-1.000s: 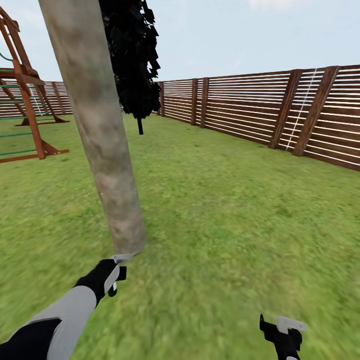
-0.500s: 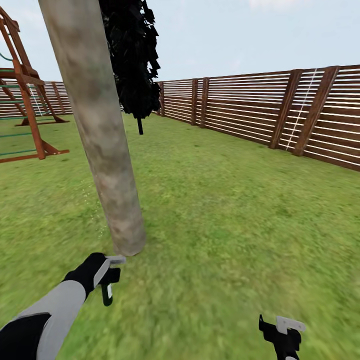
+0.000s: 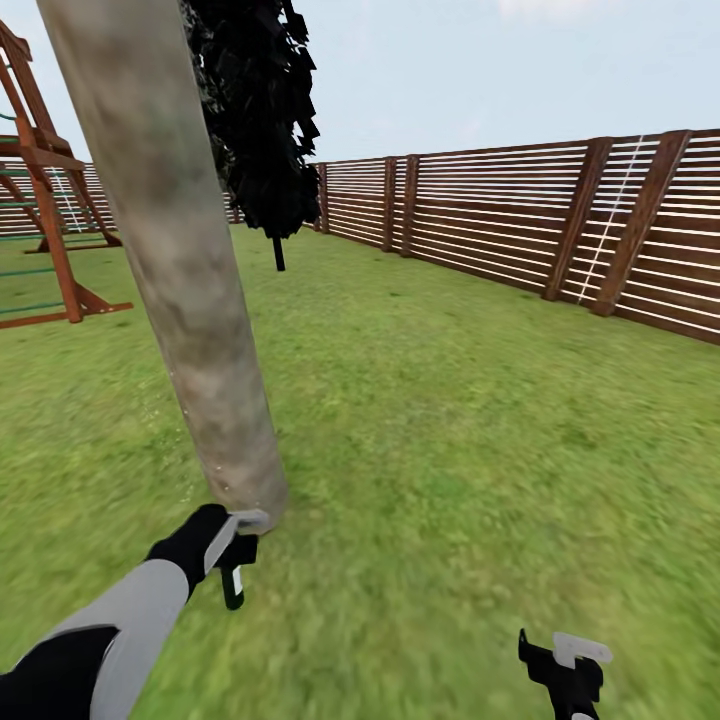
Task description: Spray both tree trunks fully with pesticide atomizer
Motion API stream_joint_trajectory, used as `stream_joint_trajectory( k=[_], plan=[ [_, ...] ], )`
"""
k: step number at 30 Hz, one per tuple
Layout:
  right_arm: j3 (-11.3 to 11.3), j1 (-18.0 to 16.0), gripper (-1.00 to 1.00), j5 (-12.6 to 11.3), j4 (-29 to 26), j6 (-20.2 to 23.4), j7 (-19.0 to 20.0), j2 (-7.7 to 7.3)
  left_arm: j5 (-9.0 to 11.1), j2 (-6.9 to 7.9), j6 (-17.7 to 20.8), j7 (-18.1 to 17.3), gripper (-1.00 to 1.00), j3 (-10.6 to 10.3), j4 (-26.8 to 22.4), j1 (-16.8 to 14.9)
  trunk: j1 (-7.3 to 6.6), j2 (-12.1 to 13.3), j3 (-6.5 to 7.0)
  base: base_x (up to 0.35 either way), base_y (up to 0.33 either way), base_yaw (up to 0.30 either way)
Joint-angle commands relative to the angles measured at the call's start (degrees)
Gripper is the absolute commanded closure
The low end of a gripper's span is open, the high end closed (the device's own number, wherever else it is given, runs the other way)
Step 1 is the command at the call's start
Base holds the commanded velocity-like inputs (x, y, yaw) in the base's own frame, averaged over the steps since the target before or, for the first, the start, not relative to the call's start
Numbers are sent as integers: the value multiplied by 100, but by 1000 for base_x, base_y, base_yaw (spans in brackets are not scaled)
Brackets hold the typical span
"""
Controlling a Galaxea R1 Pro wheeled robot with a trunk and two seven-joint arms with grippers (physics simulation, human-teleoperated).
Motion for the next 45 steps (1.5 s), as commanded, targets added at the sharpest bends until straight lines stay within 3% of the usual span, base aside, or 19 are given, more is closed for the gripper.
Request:
stream_joint_trajectory(
  k=[1,5,9,12,15,18,20,21,23,25,27,29,30,33,36,37,39,41,45],
  plan=[
    [0,0,-100,0,0,0,0,0,16,19,-3,-2,100,0,0,2,0,0,0,29,0,0],
    [0,0,-100,0,0,0,0,0,17,484,2,-33,100,0,0,8,0,0,0,8,0,0],
    [0,0,-100,0,0,0,0,0,28,775,4,-46,100,-7,0,13,0,0,0,0,0,0],
    [0,0,-100,0,0,0,0,0,36,659,4,-48,100,9,6,24,0,0,0,0,0,0],
    [0,0,-100,0,0,0,0,0,26,239,11,-44,100,-84,2,16,0,0,0,-209,0,0],
    [0,0,-100,0,0,0,0,0,24,198,20,-39,100,-323,0,-38,0,0,0,-78,0,0],
    [0,0,-100,0,0,0,0,0,16,371,25,-40,100,-346,-28,-50,0,0,0,-6,0,0],
    [0,0,-100,0,0,0,0,0,44,594,33,-41,100,-334,-43,-52,0,0,0,-2,0,0],
    [0,0,-100,0,0,0,2,0,71,846,38,-46,100,-317,-51,-53,0,0,0,-1,0,0],
    [0,0,-100,0,0,0,0,0,73,803,39,-41,100,-326,-73,-52,0,0,0,0,0,11],
    [0,0,-100,0,0,0,0,0,56,526,39,-36,100,-334,-152,-59,0,0,0,0,0,162],
    [0,0,-100,0,0,0,0,1,36,126,39,-30,100,-346,-210,-68,0,0,0,0,0,247],
    [0,0,-100,0,0,0,0,0,32,52,74,-25,100,-349,-219,-70,0,0,0,0,0,108],
    [0,0,-100,0,0,0,0,0,14,118,246,-30,100,-351,-435,-60,0,0,0,0,0,31],
    [0,0,-100,0,0,0,0,0,67,621,334,-38,100,-324,-638,-30,0,0,0,-13,0,2],
    [0,0,-100,0,0,0,0,0,60,633,354,-39,100,-337,-651,-16,0,0,0,-206,0,0],
    [0,0,-100,0,0,0,0,0,40,264,470,-33,100,-346,-666,-47,0,0,0,-244,0,0],
    [0,0,-100,0,0,0,0,0,34,43,641,-31,100,-359,-714,-61,0,0,0,-67,0,0],
    [0,0,-100,0,0,0,2,0,33,29,1154,-33,100,-418,-1458,3,0,0,0,-9,0,0]
  ],
)
